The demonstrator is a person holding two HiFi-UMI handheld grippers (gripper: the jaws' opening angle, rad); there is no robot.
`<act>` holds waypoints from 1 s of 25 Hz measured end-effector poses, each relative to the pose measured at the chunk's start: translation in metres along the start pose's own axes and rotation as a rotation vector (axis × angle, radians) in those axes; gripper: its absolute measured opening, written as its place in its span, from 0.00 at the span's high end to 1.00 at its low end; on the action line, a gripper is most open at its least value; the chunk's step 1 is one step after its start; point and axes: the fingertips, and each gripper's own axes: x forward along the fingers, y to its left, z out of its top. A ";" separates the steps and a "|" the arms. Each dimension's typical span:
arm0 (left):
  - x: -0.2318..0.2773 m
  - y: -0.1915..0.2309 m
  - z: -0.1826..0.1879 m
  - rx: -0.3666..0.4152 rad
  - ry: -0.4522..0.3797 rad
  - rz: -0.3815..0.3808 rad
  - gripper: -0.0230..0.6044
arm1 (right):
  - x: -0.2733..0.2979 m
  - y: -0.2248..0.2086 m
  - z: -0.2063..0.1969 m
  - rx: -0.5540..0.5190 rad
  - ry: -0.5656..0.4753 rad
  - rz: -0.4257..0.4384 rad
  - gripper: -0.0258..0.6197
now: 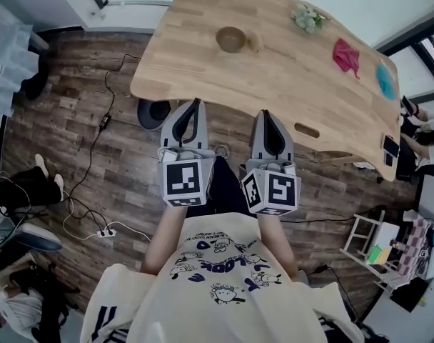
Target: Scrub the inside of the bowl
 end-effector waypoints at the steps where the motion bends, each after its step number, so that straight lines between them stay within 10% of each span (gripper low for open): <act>1: 0.010 0.003 0.000 -0.001 0.002 0.006 0.92 | 0.011 -0.004 -0.001 -0.002 0.003 0.005 0.95; 25: 0.189 0.037 -0.014 -0.095 0.150 0.087 0.92 | 0.185 -0.094 -0.011 0.027 0.087 0.037 0.95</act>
